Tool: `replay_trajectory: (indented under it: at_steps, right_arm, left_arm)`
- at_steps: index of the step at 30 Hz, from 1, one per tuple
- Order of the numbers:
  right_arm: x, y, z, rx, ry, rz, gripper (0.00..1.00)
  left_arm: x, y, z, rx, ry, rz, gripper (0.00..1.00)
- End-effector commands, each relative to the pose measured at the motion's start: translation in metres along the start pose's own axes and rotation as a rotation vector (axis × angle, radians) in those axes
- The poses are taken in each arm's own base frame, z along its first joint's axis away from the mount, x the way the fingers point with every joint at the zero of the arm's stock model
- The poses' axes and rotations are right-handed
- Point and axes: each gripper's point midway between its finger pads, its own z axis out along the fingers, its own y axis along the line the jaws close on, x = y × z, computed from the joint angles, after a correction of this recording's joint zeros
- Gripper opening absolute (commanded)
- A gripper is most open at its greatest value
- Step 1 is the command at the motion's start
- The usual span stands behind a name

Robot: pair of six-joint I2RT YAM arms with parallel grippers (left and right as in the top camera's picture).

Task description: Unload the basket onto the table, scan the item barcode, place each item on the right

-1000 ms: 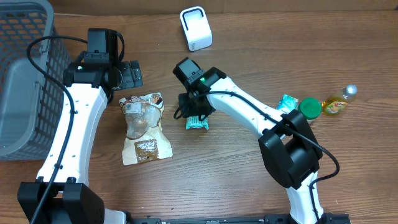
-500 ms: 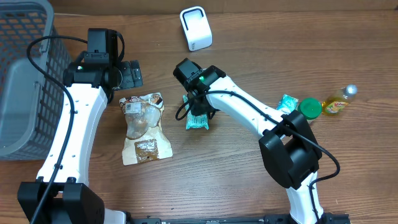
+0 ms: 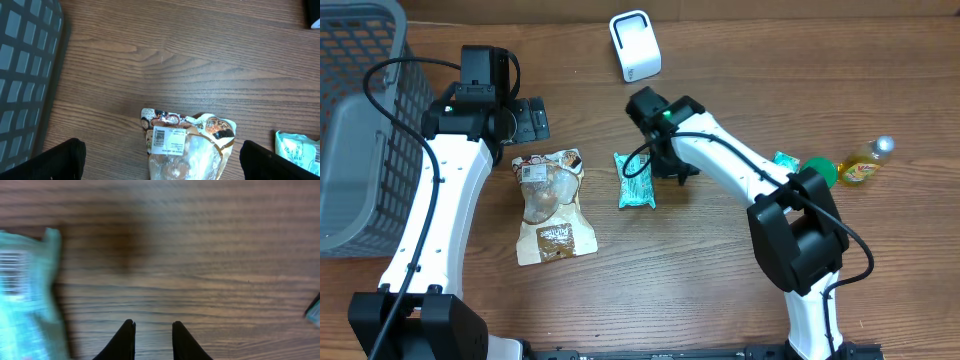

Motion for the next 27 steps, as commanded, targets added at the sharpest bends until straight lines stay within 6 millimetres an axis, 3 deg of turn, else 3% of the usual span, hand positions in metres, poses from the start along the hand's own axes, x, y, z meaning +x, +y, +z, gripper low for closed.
replay_trajectory:
  at_steps: [1, 7, 11, 16, 22, 27]
  right_arm:
    - [0.014, 0.009, 0.008, -0.071, 0.058, 0.010, 0.20]
    - [0.032, 0.047, 0.013, -0.253, 0.128, -0.005, 0.20]
    - [0.042, 0.081, 0.005, -0.374, 0.146, -0.042, 0.20]
    - [0.048, 0.107, -0.003, -0.422, 0.115, -0.095, 0.21]
    - [0.041, 0.134, -0.012, -0.478, 0.034, -0.137, 0.25]
    - [0.025, 0.135, -0.031, -0.502, -0.007, -0.173, 0.26]
  left_arm:
    - [-0.005, 0.004, -0.004, -0.012, -0.019, 0.004, 1.00]
    - [-0.005, 0.004, -0.004, -0.012, -0.019, 0.004, 1.00]
    - [-0.005, 0.004, -0.004, -0.012, -0.019, 0.004, 1.00]
    - [-0.005, 0.004, -0.004, -0.012, -0.019, 0.004, 0.99]
    - [-0.005, 0.004, -0.004, -0.012, -0.019, 0.004, 0.99]
    - [-0.005, 0.004, -0.004, -0.012, -0.019, 0.004, 1.00]
